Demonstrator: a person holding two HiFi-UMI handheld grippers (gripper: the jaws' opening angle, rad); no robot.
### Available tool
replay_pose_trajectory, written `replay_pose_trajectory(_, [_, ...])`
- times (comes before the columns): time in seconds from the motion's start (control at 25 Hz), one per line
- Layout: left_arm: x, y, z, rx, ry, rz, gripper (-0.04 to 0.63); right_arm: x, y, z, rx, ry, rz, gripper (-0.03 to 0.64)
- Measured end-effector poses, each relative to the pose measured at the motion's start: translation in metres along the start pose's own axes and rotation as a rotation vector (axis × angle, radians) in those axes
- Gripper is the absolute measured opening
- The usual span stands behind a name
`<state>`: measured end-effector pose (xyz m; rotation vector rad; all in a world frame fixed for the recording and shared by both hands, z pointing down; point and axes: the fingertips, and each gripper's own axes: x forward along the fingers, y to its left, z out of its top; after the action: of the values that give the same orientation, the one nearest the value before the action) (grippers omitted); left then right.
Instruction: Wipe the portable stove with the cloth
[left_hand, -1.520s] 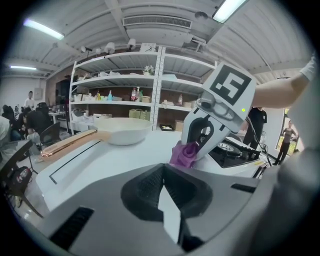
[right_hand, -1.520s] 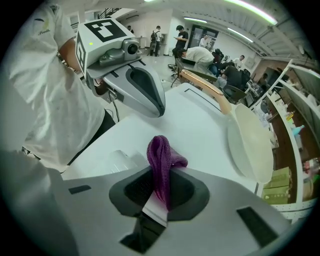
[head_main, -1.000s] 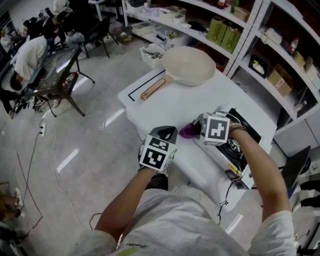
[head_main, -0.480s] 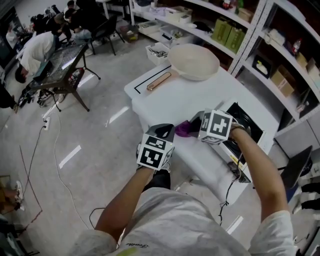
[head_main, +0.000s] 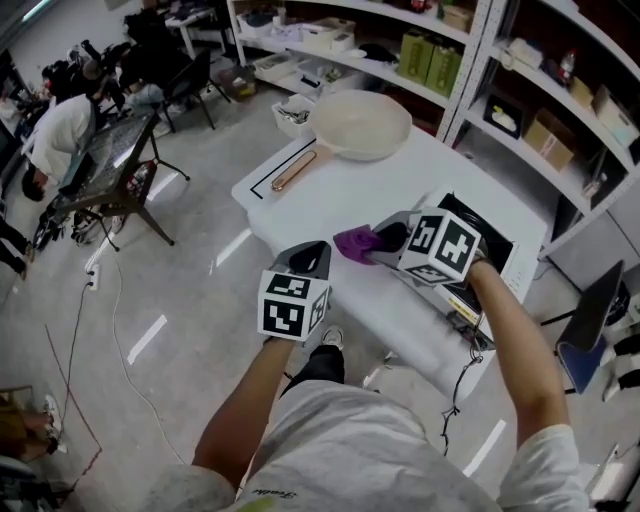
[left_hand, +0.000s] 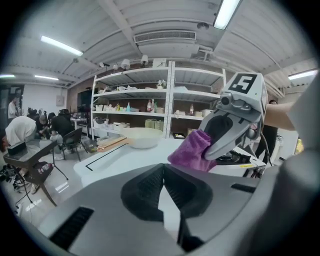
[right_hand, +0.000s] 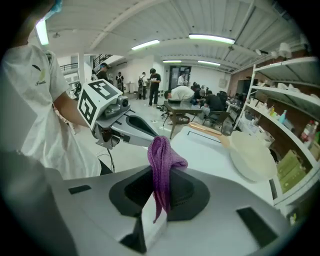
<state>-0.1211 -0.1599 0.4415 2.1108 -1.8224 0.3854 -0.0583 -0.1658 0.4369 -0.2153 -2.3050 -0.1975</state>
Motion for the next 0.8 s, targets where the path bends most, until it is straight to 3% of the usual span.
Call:
replay_pose_trajectory(0.36, [0.032, -0.043, 0.037, 0.066, -0.031, -0.111, 0.005, -0.084, -0.029, -0.014, 0.166, -0.202, -0.285, 0.063])
replay_pose_trajectory(0.8, [0.069, -0.135, 0.075, 0.168, -0.065, -0.3, 0.005, -0.185, -0.021, -0.072, 0.365, -0.328, -0.626, 0.063])
